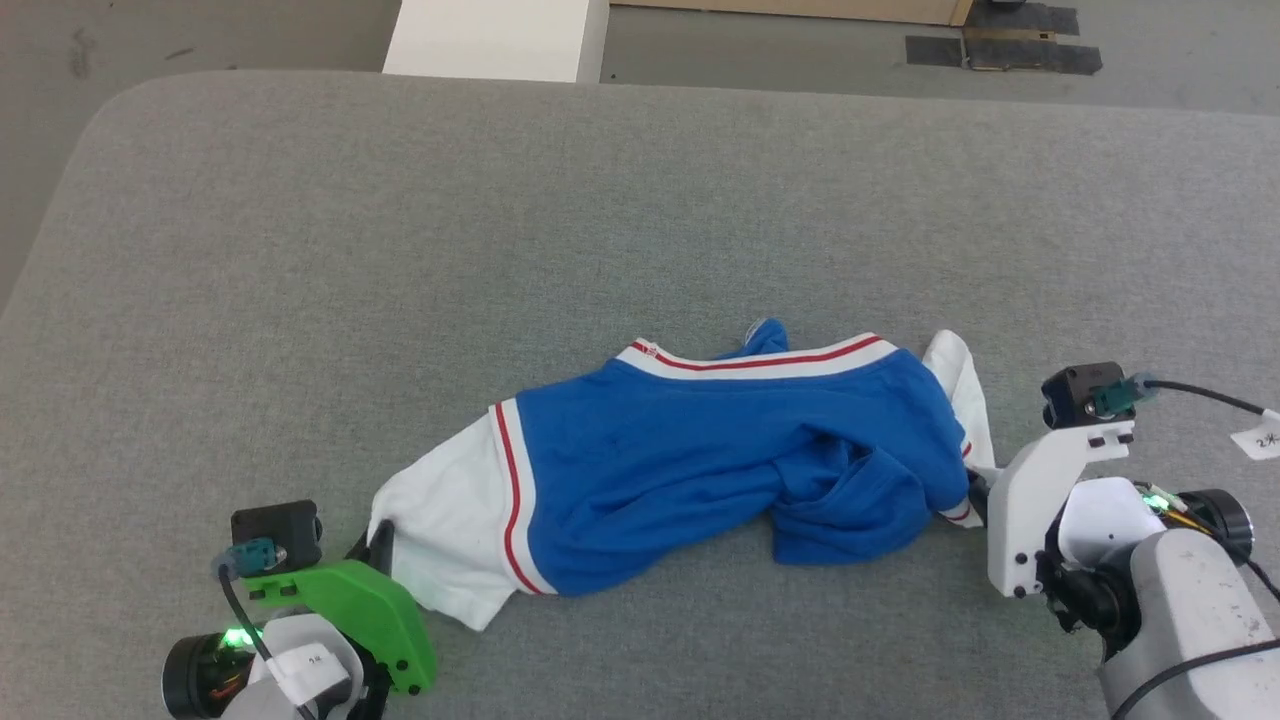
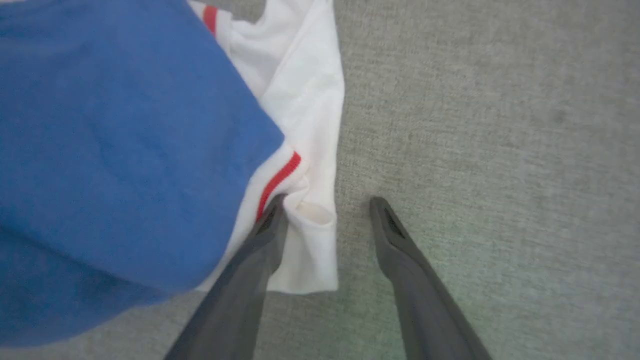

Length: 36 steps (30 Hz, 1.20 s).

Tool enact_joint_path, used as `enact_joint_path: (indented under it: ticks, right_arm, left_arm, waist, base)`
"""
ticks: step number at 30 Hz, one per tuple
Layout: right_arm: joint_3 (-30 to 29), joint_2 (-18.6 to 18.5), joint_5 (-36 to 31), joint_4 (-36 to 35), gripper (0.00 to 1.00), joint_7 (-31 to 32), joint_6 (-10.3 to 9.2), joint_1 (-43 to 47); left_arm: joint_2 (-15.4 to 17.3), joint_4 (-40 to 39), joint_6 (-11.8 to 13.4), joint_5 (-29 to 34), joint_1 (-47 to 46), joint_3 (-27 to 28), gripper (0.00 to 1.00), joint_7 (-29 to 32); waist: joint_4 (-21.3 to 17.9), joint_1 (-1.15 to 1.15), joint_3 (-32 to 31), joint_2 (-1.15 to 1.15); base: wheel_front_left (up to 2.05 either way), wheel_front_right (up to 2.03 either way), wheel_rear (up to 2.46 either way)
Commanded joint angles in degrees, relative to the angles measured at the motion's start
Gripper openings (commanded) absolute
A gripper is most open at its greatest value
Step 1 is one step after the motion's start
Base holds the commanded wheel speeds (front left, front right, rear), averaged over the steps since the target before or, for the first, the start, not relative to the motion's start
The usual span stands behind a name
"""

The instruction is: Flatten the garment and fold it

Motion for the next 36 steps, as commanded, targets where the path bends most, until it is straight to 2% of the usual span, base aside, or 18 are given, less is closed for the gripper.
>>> enact_joint_path:
  ticks: [1,5,10,16,21,26,31,36]
  right_arm:
    - [1.9,0.9,1.4,1.6,0.0,2.5,-0.04,2.9]
    - [3.5,-0.7,3.8,-2.2,0.0,3.6,-0.04,3.7]
    - [2.7,-2.8,5.2,-7.7,0.0,2.2,-0.04,2.8]
    - [3.3,-8.5,5.8,-14.5,0.0,4.1,-0.04,-3.8]
    - [5.7,-14.2,6.7,-17.4,0.0,7.4,-0.04,-16.3]
    - [8.4,-17.4,5.4,-16.6,0.0,7.7,-0.04,-31.9]
    - [9.7,-17.2,2.5,-12.4,0.0,4.5,-0.04,-45.9]
    - [8.8,-14.7,-2.1,-7.9,0.0,-1.6,-0.04,-58.3]
  left_arm:
    - [0.0,0.1,-0.5,-0.3,-1.0,-0.1,0.0,-0.3]
    - [0.2,0.2,-0.7,-0.4,-0.9,-0.3,0.0,-0.5]
    - [1.5,-1.3,-1.8,0.2,-2.0,-0.3,0.0,-1.6]
    - [6.4,-5.2,-5.9,1.5,-9.7,-0.1,0.0,-0.4]
    - [11.0,-7.4,-9.2,1.6,-22.3,1.6,0.0,3.1]
    - [13.0,-6.9,-9.8,0.9,-36.8,4.6,0.0,5.6]
    - [13.7,-4.0,-8.9,1.9,-50.4,6.8,0.0,4.8]
    - [13.2,0.9,-6.9,3.9,-63.5,8.7,0.0,0.3]
  waist:
    - [0.0,0.0,0.1,0.0]
    - [-0.5,0.0,-0.2,0.0]
    - [-0.9,0.0,-0.8,0.0]
    - [-1.4,0.0,0.3,0.0]
    - [-2.2,0.0,4.1,0.0]
    - [-3.3,0.0,9.7,0.0]
    - [-4.1,0.0,14.8,0.0]
    - [-4.8,0.0,19.2,0.0]
  base:
    - [0.0,0.0,0.0]
    - [0.0,0.0,0.0]
    - [0.0,0.0,0.0]
    - [0.0,0.0,0.0]
    - [0.0,0.0,0.0]
    - [0.0,0.0,0.0]
    - [0.0,0.0,0.0]
    - [0.0,0.0,0.0]
